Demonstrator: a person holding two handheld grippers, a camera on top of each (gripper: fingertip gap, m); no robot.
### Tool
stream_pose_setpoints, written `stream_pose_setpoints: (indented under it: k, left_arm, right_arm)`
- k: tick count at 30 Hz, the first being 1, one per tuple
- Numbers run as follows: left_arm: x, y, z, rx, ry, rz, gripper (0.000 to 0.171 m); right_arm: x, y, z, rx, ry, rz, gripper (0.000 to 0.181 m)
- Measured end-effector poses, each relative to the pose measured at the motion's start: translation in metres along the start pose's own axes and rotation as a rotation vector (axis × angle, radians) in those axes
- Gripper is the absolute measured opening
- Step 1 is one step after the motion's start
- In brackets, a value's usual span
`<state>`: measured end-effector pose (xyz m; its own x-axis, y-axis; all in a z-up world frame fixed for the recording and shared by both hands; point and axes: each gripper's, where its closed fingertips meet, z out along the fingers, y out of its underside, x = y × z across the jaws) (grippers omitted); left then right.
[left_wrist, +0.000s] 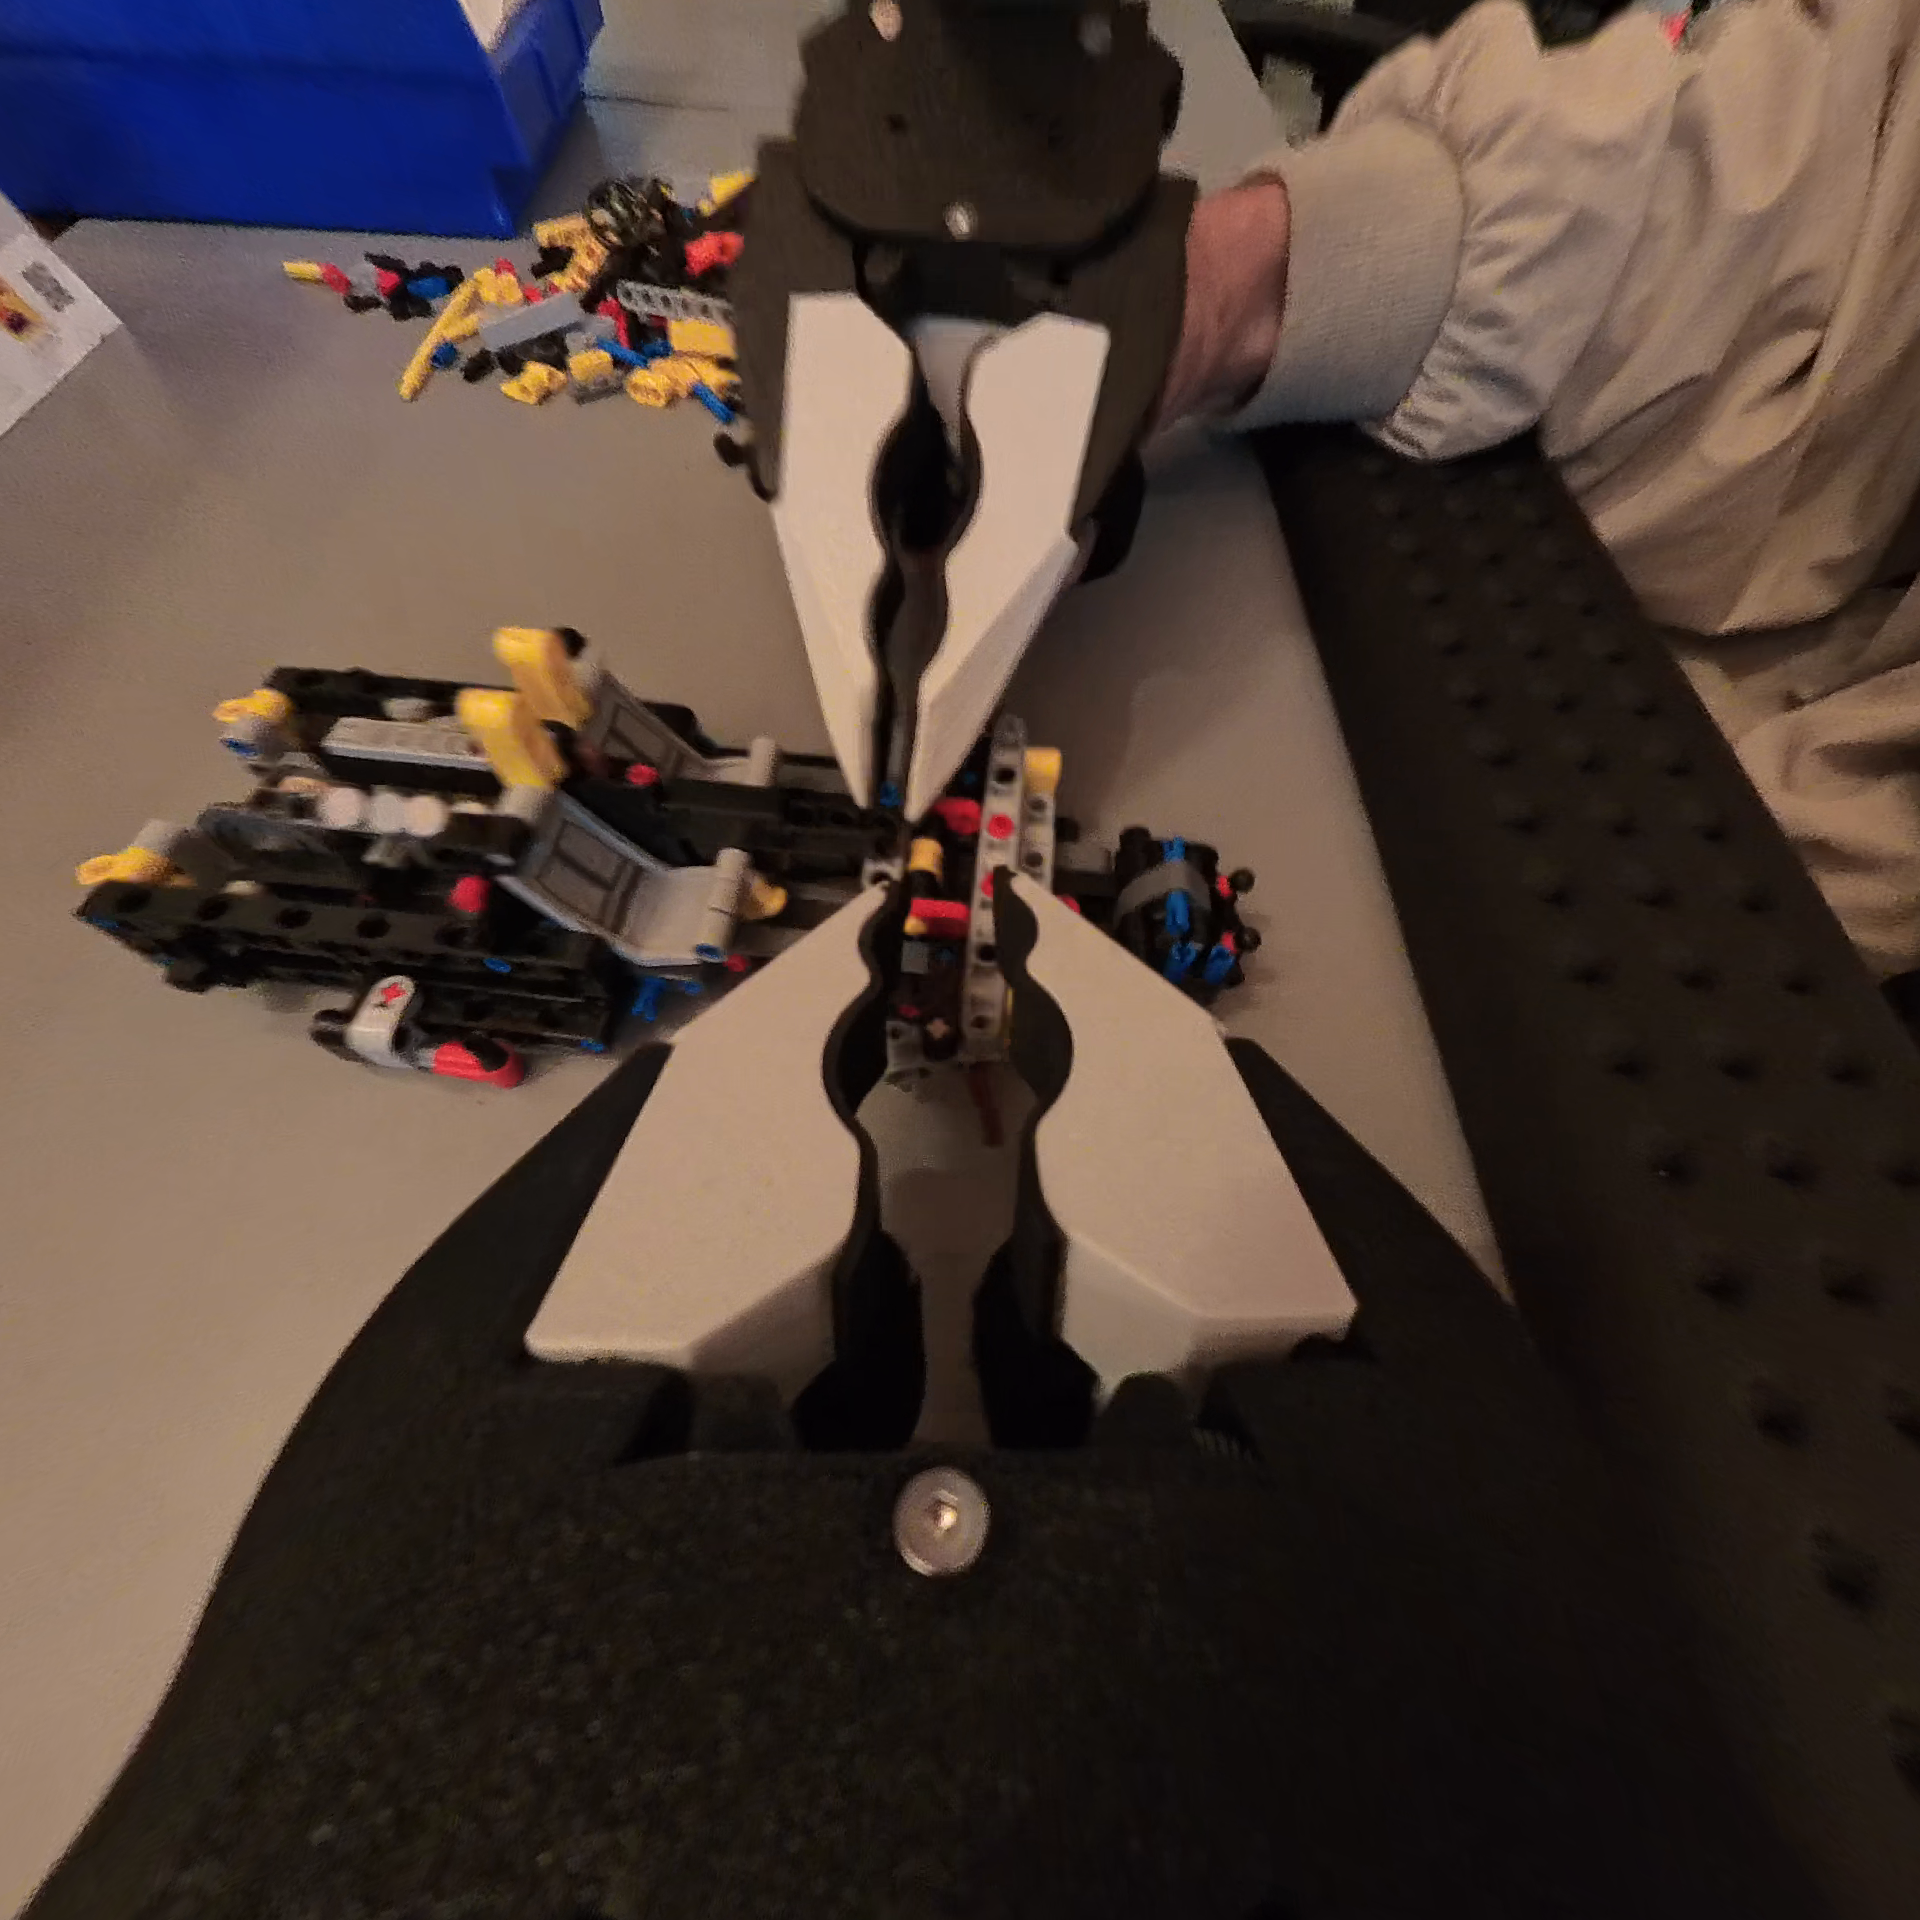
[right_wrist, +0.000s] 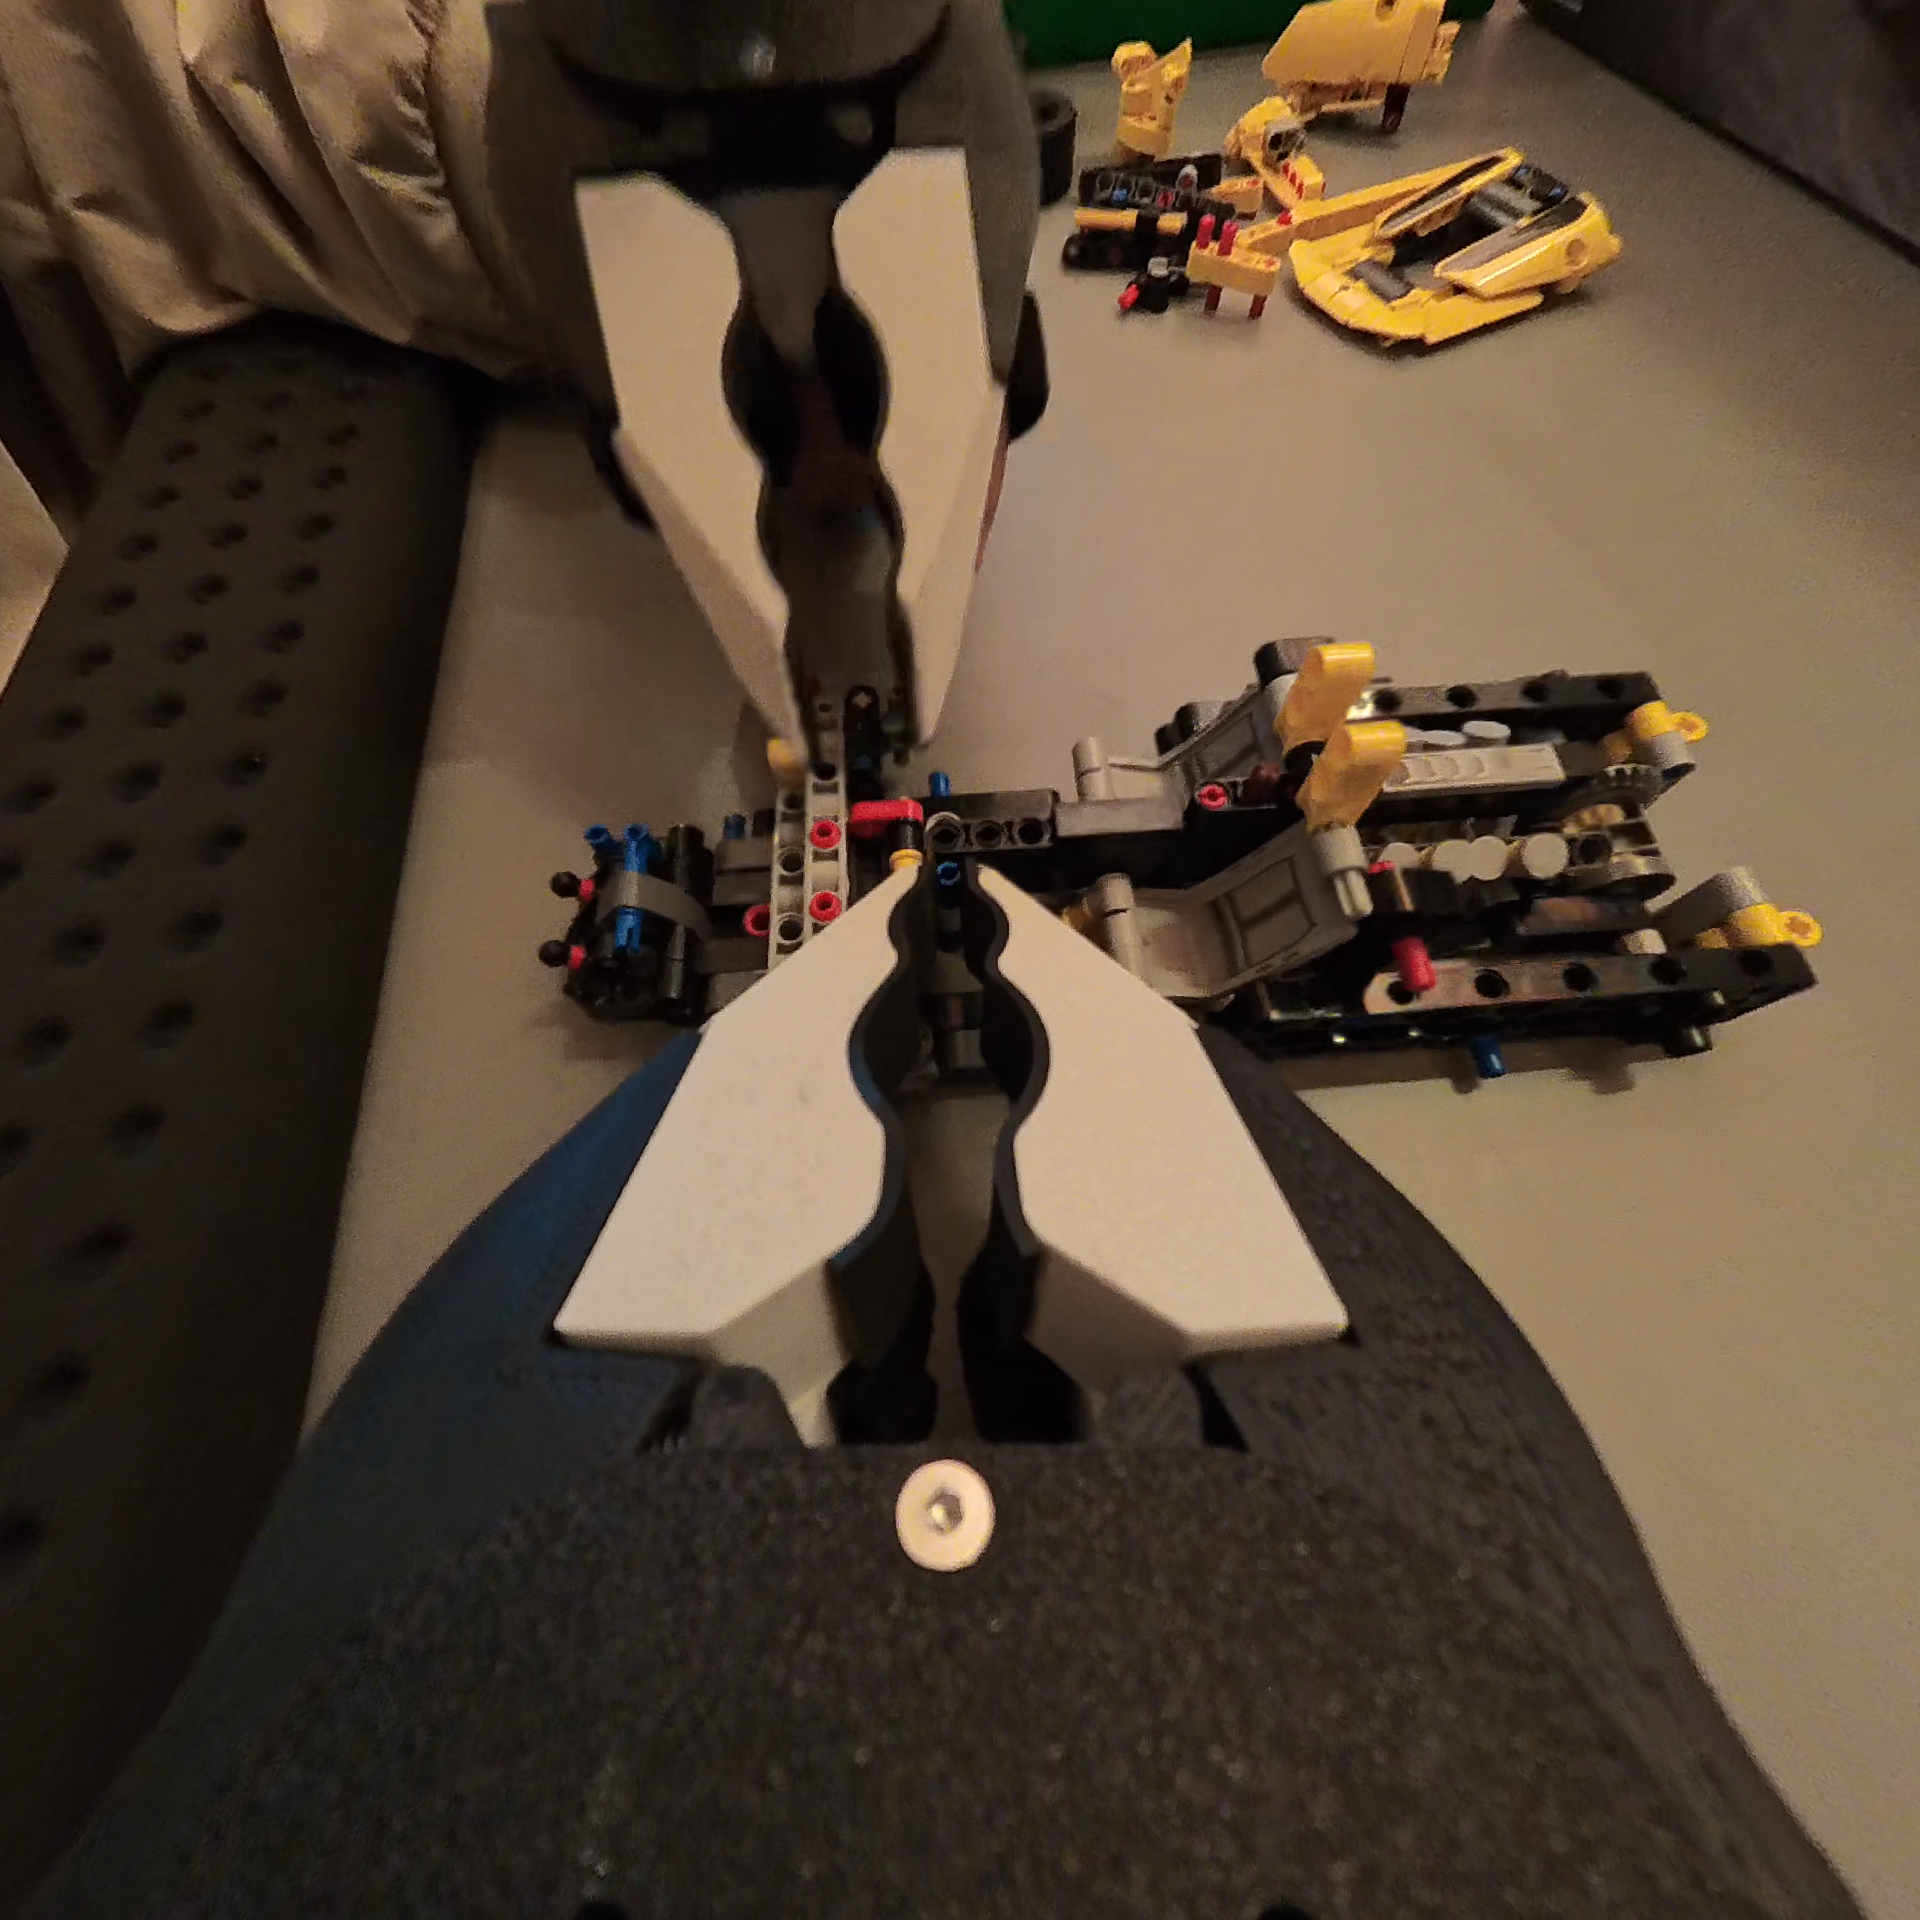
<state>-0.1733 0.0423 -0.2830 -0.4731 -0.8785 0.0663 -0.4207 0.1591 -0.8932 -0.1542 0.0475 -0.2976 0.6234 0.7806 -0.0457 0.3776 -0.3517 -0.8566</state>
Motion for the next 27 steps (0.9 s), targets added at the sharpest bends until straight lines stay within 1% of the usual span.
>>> stream_pose_setpoints:
  k: [2,4,5,8,9,10,13,15,16,18,19,21,24,27]
  left_arm:
    - [-0.007,-0.003,-0.006,0.006,-0.02,0.004,0.018]
    - [-0.013,-0.007,-0.002,0.022,-0.061,0.023,0.027]
    - [-0.012,-0.007,0.002,0.016,-0.064,0.043,0.028]
    - [-0.015,-0.001,0.012,-0.031,-0.094,0.075,0.024]
    - [-0.013,0.0,0.015,-0.038,-0.071,0.051,0.022]
    - [-0.012,0.0,0.016,-0.039,-0.048,0.022,0.017]
    - [-0.012,0.001,0.017,-0.051,-0.024,-0.034,0.017]
    - [-0.008,0.01,0.018,-0.102,0.012,-0.066,0.01]
    - [-0.007,0.008,0.017,-0.087,0.024,-0.079,0.01]
    - [-0.01,0.009,0.017,-0.081,0.027,-0.092,0.015]
    - [-0.008,0.009,0.017,-0.083,0.042,-0.087,0.009]
    - [-0.008,0.008,0.019,-0.099,0.042,-0.061,0.008]
    - [-0.01,0.009,0.022,-0.146,0.064,-0.07,0.008]
    - [-0.01,0.008,0.026,-0.144,0.089,-0.081,0.008]
  right_arm:
    - [-0.001,0.001,0.002,-0.008,-0.002,-0.005,0.003]
    - [-0.003,0.001,0.003,-0.013,-0.009,-0.008,0.003]
    - [-0.003,0.0,0.003,-0.013,-0.009,-0.01,0.002]
    - [-0.005,0.0,0.005,-0.014,-0.012,-0.008,0.002]
    - [-0.005,0.0,0.005,-0.017,-0.011,-0.008,0.002]
    - [-0.005,0.0,0.004,-0.018,-0.008,-0.011,0.003]
    - [-0.004,0.001,0.004,-0.017,-0.008,-0.003,0.003]
    - [-0.004,0.0,0.004,-0.015,-0.007,-0.003,0.002]
    - [-0.004,0.0,0.004,-0.014,-0.012,-0.001,0.002]
    - [-0.004,0.001,0.004,-0.016,-0.012,0.002,0.003]
    - [-0.004,0.001,0.004,-0.019,-0.011,-0.002,0.002]
    - [-0.003,0.002,0.003,-0.02,-0.012,0.006,0.003]
    - [0.0,0.002,0.0,-0.019,-0.001,0.024,0.001]
    - [0.002,0.004,-0.004,-0.008,0.007,0.04,0.001]
